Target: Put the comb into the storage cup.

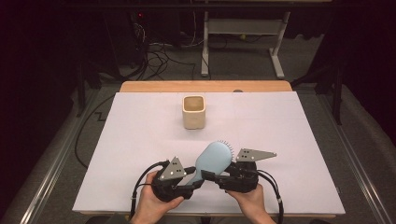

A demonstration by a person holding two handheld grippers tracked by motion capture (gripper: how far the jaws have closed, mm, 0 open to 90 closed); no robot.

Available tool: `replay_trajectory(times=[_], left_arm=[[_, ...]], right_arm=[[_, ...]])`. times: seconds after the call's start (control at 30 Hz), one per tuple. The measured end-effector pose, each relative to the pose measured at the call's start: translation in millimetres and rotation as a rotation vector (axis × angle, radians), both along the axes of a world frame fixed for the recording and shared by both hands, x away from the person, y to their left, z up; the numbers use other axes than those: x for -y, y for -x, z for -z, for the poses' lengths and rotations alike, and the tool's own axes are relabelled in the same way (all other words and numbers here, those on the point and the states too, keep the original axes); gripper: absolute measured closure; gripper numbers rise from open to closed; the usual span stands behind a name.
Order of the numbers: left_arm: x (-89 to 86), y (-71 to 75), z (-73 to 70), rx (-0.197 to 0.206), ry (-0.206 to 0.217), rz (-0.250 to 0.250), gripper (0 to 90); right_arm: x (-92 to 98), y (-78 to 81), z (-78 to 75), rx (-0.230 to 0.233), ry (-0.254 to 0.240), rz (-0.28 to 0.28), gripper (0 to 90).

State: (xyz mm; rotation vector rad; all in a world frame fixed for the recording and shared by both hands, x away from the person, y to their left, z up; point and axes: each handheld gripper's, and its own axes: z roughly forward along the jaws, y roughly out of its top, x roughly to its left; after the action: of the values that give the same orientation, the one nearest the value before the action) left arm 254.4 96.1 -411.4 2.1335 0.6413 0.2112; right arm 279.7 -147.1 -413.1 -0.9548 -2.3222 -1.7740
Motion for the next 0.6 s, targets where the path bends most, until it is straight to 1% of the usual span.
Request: replay_trajectory(times=[0.13,0.17,0.2,0.27,0.37,0.43,0.53,0.6], left_arm=[[0.0,-0.2,0.2,-0.002,-0.004,0.013,55.0],[0.0,0.0,0.3,0.000,-0.002,0.003,55.2],[-0.5,-0.1,0.2,0.002,0.002,0.000,52.3],[-1.8,-0.5,-0.1,-0.001,0.004,0.005,52.5],[-3.5,-1.6,0.9,-0.012,0.021,0.003,51.0],[-5.1,-2.8,1.6,-0.017,0.034,0.011,48.9],[-8.9,-4.3,1.6,-0.044,0.057,0.017,48.1],[-11.4,-4.2,1.2,-0.034,0.066,0.005,46.9]], right_arm=[[-0.2,0.2,-0.2,0.004,0.007,-0.002,57.5],[-0.1,0.2,-0.3,0.005,0.009,-0.002,57.5],[-0.1,0.1,-0.3,0.005,0.010,-0.001,57.5],[0.1,-0.2,-0.3,0.004,0.010,-0.001,57.5],[0.3,-0.3,-0.6,0.005,0.015,-0.002,57.4],[0.7,-0.4,-0.8,0.006,0.016,-0.001,57.5],[1.4,-0.7,-1.4,0.006,0.021,0.001,57.4],[2.2,-1.3,-1.4,0.006,0.024,0.004,57.4]])
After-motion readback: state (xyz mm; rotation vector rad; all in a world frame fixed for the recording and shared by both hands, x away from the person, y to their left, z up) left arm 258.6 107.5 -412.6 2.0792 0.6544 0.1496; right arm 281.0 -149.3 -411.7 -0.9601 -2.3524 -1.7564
